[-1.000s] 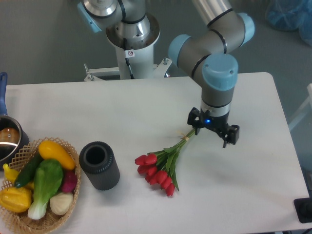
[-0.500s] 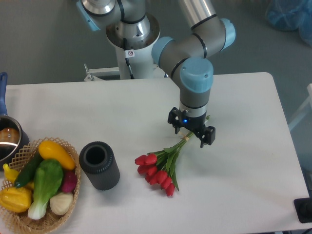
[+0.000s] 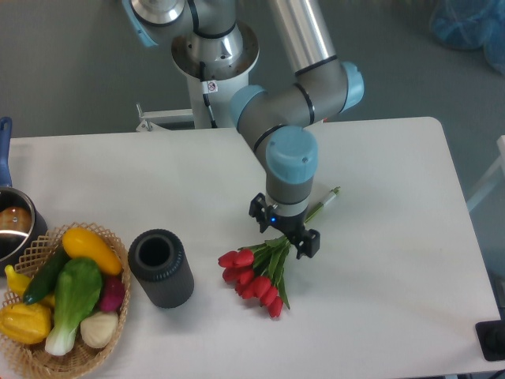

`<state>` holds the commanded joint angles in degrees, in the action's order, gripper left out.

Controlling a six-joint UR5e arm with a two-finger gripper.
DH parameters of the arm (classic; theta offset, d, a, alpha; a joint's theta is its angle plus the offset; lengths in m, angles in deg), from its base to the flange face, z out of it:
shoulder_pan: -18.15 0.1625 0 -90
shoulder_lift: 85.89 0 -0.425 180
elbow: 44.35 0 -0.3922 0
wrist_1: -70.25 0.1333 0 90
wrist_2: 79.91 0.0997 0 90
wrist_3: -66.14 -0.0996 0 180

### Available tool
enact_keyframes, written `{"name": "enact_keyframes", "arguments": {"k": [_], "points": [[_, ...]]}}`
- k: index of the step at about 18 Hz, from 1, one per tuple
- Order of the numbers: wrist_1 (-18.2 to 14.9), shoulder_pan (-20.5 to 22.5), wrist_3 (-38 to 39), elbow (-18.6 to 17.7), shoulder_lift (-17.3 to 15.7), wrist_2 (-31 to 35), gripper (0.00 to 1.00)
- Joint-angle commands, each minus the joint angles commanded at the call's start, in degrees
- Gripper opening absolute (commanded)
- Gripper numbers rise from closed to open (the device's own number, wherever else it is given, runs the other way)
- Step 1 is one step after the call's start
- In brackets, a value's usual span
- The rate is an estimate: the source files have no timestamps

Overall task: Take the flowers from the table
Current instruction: 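Close the gripper around the tulip stems just below the blooms, then lift the gripped tulip bouquet up off the table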

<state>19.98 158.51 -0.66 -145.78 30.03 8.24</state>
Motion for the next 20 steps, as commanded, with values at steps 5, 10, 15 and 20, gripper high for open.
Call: {"name": "enact_keyframes", "arguments": {"k": [5,10,15,20], "points": [[0.00,-0.79,1.32,0.35,0.80,0.00,0.84],[0.00,-0.79,5.27,0.88,0.97,0.09,0.00],[-0.26,-0.44,6.33,3.42,0.18,0.79,0.00],[-0.44,0.61,6.24,4.83,-0.35,2.28,0.00]]}}
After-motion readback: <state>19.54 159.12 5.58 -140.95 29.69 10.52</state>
